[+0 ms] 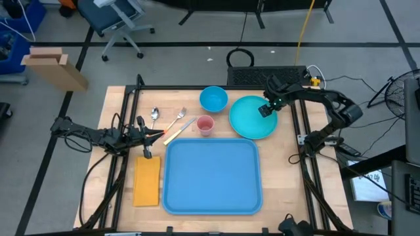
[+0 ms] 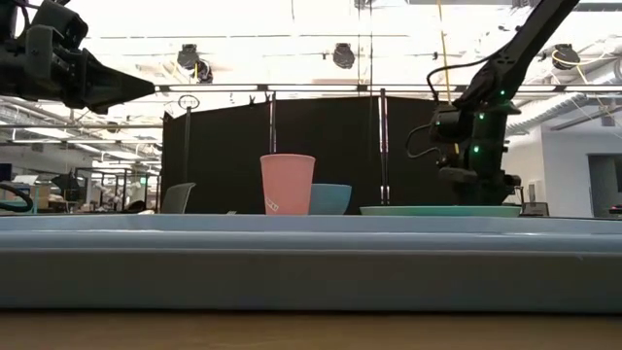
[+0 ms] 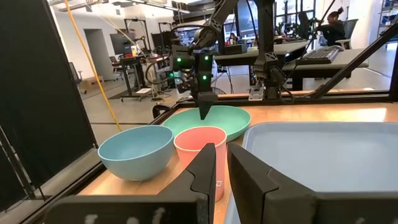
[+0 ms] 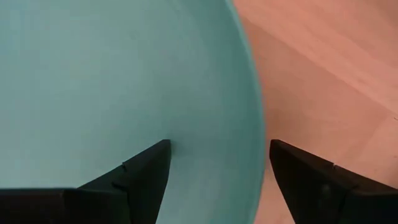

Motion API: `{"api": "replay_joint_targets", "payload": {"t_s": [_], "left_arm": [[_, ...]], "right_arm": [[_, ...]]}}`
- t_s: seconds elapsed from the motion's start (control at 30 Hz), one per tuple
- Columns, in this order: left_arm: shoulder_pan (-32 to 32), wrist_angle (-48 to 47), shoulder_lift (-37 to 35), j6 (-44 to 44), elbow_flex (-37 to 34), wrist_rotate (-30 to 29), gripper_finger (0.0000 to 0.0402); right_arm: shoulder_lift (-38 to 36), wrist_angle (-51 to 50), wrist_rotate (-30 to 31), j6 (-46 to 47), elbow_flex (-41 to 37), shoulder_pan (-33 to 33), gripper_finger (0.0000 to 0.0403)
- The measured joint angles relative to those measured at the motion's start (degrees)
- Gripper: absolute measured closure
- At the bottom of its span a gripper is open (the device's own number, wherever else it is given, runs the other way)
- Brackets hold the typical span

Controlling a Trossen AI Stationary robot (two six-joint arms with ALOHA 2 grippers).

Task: Set up tray
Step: Put the green plate on the blue tray

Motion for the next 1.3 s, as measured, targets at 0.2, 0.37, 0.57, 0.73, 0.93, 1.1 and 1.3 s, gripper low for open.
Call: {"api": "replay_joint_targets", "payload": {"t_s": [0.2,0.37,0.57,0.73,0.93,1.1,1.3], "left_arm": [[-0.02,-0.02,0.02,-0.02,0.00,0.00,0.0355],[-0.02,0.02,0.02,-0.07,0.00,0.00,0.0355],[-0.02,0.02,0.01,-0.33,0.00,0.00,0.0355],[-0.02,0.04,0.00,-1.07,0.00,-0.02,0.0355],[-0.02,0.03,0.00,-3.26,0.00,0.04,0.0355],[-0.02,0.02,0.00,-3.80,0.00,0.04,0.0355],[-0.02,0.02,0.00,-4.65,0.00,0.07,0.0355]], "right_arm": [[0.11,0.08,-0.13,0.03,0.00,0.02,0.0192],[0.11,0.06,0.02,0.35,0.00,-0.07,0.0278],[-0.03,0.22,-1.94,0.29,0.15,-2.03,0.0387],[-0.57,1.06,-7.74,0.22,-0.04,-4.61,0.0398],[-6.52,3.70,-12.76,0.28,-0.07,-6.24,0.0403],[-14.07,3.31,-15.55,0.51,-0.11,-7.77,0.0403],[-22.32,1.69,-19.01,1.71,-0.11,-8.11,0.0403]]}}
